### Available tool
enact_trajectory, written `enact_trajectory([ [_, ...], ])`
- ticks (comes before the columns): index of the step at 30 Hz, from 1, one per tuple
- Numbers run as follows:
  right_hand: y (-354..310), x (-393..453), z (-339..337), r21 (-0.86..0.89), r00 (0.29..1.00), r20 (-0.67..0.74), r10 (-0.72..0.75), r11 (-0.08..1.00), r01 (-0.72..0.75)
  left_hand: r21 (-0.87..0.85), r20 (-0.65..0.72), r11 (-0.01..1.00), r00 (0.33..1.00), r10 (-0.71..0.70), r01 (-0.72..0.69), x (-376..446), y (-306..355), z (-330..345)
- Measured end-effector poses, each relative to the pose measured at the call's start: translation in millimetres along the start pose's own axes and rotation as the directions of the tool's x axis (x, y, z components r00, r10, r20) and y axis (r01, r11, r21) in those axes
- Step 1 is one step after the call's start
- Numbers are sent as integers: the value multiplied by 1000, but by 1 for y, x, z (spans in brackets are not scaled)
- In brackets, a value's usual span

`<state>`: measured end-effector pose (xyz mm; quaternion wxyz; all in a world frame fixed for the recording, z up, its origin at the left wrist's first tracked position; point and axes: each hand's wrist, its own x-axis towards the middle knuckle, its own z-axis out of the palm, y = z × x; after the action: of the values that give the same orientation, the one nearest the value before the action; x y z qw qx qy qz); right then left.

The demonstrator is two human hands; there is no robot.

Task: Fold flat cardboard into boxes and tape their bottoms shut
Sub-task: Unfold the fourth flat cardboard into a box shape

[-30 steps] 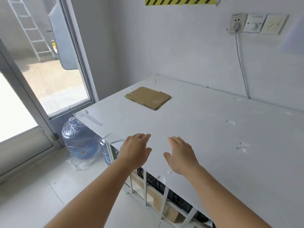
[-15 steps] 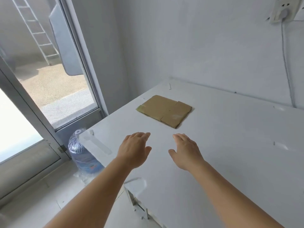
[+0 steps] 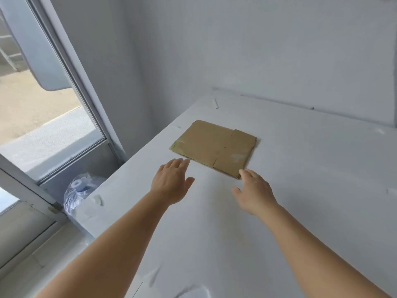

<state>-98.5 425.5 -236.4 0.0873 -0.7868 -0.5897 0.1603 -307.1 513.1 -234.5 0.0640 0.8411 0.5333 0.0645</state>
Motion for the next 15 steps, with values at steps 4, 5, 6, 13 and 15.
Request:
enact_trajectory([
  [4,-14,26,8,54,993,-12,118,992,-118,-5,48,999,998,38,-37,46,-30,11],
  [5,-18,33,10,67,988,-9,154,986,-153,-9,61,999,997,48,-48,58,-38,14],
  [6,-22,40,13,76,982,-3,191,979,-190,-15,70,998,996,60,-59,69,-45,17],
  [13,-44,80,34,115,897,-24,441,893,-435,-56,133,994,986,102,-96,128,-79,37],
  [15,-46,87,39,116,868,-32,496,864,-490,-57,165,993,980,110,-102,139,-83,41],
])
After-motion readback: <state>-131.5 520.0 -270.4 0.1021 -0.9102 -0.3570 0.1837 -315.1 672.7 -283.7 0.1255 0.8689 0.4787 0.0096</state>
